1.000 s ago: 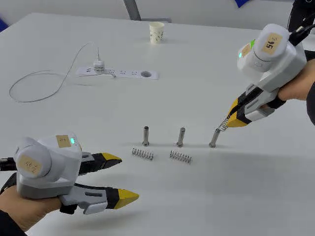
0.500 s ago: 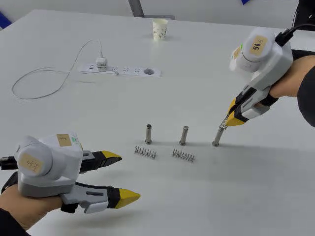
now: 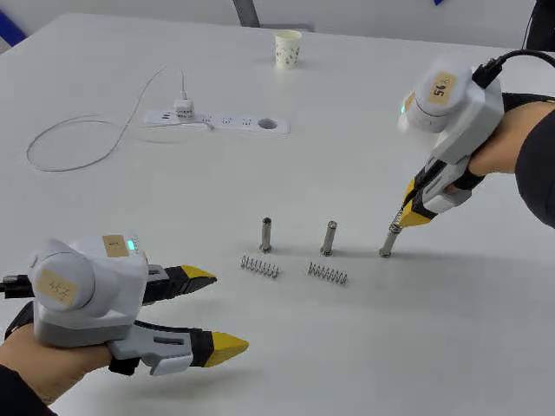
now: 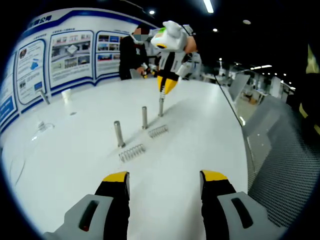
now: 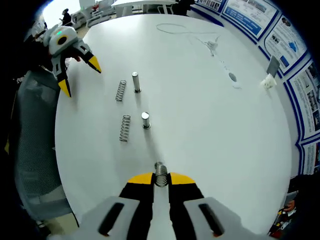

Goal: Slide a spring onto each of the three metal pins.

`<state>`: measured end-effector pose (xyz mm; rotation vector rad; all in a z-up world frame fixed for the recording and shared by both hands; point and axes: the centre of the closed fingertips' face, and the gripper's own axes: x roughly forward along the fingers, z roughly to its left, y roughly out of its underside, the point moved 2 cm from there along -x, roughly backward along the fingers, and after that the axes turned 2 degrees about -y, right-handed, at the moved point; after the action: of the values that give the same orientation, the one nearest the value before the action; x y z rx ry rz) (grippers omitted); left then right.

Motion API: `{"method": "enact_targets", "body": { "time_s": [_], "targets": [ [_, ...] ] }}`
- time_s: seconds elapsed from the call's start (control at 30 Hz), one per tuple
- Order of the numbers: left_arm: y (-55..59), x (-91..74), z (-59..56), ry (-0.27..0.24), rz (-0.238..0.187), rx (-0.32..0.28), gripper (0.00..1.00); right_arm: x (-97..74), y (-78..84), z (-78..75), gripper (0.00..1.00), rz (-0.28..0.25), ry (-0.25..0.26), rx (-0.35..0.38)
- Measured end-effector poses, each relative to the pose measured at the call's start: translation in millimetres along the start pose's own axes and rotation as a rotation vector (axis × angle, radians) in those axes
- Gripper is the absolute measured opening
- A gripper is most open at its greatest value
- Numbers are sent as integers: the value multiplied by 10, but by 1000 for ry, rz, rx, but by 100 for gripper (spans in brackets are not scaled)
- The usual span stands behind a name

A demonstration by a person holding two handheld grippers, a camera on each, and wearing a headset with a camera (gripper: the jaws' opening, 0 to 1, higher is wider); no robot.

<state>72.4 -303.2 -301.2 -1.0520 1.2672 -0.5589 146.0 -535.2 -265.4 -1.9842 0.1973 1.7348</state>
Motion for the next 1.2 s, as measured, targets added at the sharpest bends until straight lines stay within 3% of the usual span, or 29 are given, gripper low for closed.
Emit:
{"method": "enact_targets", "body": {
  "time_s": [0.6, 1.2],
  "targets": [
    [34, -13, 4, -1, 7, -9, 57, 348, 57, 22, 12, 38, -31, 20],
    [42, -33, 8, -5, 11, -15, 57, 414, 75, 86, 13, 35, -28, 26]
  ]
}}
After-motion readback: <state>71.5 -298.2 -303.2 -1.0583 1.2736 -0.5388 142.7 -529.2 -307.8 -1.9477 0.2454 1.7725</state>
